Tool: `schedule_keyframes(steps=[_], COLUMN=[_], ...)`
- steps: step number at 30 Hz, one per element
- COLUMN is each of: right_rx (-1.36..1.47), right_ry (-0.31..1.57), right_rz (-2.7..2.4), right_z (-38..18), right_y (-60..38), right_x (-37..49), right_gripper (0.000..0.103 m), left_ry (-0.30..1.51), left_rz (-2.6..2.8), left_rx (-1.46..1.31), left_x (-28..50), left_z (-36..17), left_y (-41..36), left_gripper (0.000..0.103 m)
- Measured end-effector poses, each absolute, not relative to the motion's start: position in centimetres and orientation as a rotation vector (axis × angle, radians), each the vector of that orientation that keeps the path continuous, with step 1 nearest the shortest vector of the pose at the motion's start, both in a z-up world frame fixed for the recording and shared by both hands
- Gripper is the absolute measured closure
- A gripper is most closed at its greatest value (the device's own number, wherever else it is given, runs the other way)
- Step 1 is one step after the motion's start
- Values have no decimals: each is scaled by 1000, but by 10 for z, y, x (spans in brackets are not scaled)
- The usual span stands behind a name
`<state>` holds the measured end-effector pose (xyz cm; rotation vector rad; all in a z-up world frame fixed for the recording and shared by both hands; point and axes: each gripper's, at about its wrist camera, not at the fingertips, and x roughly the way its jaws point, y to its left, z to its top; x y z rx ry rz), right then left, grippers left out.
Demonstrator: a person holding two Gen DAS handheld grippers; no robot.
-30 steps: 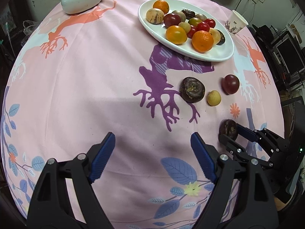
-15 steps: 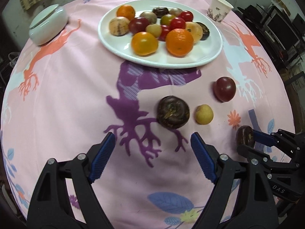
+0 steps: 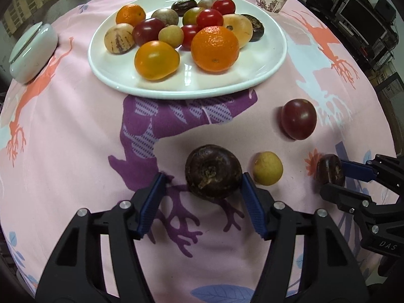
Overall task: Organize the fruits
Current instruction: 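Grasp a mangosteen with the right gripper while the left grasps another mangosteen, then carry both mangosteens onto the white plate and open both grippers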
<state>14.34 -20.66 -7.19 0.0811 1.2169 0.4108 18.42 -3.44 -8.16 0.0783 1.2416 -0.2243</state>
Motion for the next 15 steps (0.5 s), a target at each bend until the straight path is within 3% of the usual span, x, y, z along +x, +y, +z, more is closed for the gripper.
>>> schedule_keyframes(steps=[4,5,6,15], right_rx=[78,76,76,86], right_ry=[1219,1218,1217,1173], right_rz=[412,413,415,415], right_z=[-72,-71,-71,-52], right_y=[-205,-204,-204,-208], right_x=[146,146,146,146], right_gripper=[61,61,61,61], left_ry=[1227,1219,1215,1173], left_rz=[-227,-227,-223,-195], left_rx=[77,82,91,-53], left_x=[186,186,186,178], left_z=[-81,-80,-79,-46], left_y=[-34,-34,-34,-3], left_gripper=[42,57,59,59])
